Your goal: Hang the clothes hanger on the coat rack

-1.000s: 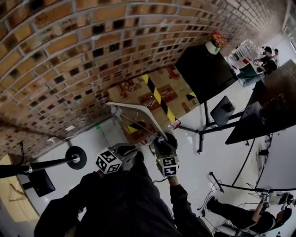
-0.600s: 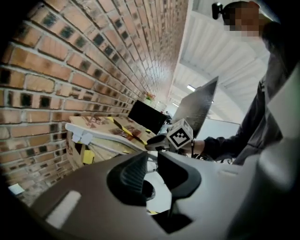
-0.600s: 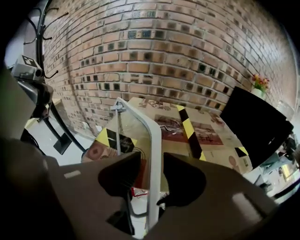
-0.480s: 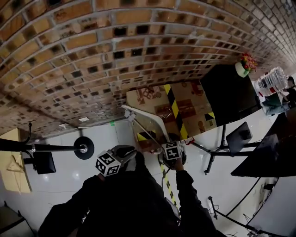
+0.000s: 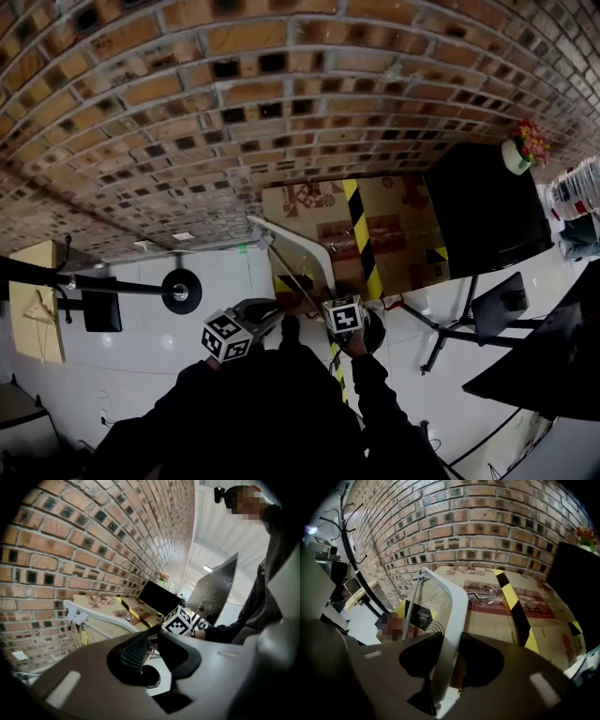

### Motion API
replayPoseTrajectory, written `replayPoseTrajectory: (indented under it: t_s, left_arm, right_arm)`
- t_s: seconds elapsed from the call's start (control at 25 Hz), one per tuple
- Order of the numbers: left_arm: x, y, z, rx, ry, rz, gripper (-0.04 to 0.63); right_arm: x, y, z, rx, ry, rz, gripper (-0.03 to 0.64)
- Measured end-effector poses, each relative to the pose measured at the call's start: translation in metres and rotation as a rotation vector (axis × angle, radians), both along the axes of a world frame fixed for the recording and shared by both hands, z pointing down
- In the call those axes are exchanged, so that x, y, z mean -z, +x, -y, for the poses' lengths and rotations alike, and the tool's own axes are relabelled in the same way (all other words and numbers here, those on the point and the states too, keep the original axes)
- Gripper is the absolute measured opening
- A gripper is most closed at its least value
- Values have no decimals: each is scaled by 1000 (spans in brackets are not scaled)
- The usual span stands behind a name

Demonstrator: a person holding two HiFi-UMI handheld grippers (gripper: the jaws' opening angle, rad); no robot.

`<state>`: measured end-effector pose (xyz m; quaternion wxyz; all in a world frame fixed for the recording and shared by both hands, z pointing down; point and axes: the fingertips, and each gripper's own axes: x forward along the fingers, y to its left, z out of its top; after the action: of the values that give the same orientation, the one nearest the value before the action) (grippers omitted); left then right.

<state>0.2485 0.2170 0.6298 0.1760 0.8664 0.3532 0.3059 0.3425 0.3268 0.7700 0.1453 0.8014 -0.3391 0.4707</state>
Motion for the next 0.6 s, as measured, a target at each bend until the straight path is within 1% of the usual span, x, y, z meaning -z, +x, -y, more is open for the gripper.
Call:
replayPoseTrajectory:
  t_s: [0.16,0.24,0.44,0.6]
  left_arm:
    - [0,4,-1,45,13,-1,74]
    - [0,6,1,71,21,-4,74]
    - [-1,8,12,158,21,-3,74]
    - [0,9,23,244,23,-19,74]
  right_arm:
    - [12,11,-4,-10,94,-26,118]
    - [16,14,-12,-1,102,-23,115]
    - [39,17,-10,110,122,-89,115]
    - [68,21,8,218,162,-144,115]
